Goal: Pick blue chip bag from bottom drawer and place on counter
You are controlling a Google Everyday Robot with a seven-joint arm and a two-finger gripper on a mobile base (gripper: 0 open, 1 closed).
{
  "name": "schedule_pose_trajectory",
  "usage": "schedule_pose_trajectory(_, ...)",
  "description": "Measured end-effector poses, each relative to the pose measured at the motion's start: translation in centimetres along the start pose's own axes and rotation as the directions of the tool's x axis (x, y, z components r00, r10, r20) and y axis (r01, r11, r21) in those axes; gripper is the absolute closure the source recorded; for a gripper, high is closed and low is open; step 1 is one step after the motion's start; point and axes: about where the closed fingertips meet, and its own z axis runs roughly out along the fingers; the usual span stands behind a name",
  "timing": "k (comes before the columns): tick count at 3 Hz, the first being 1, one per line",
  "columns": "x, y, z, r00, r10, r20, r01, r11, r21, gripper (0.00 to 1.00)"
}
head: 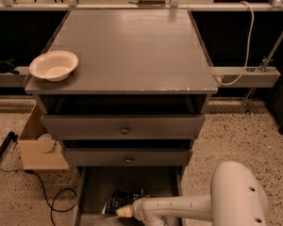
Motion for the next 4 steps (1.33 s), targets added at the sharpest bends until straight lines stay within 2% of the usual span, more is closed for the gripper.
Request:
schedule_pose_trajectory(1, 0.00, 0.00, 0.00, 1.000, 0.000, 0.000, 0.000, 1.0000, 0.000, 0.18)
schedule_pose_trajectory(2, 0.00, 0.00, 0.00, 1.000, 0.000, 0.000, 0.000, 1.0000, 0.000, 0.50)
schedule_pose_trajectory(4, 0.00, 0.01, 0.00, 1.000, 0.000, 0.000, 0.000, 1.0000, 0.000, 1.00)
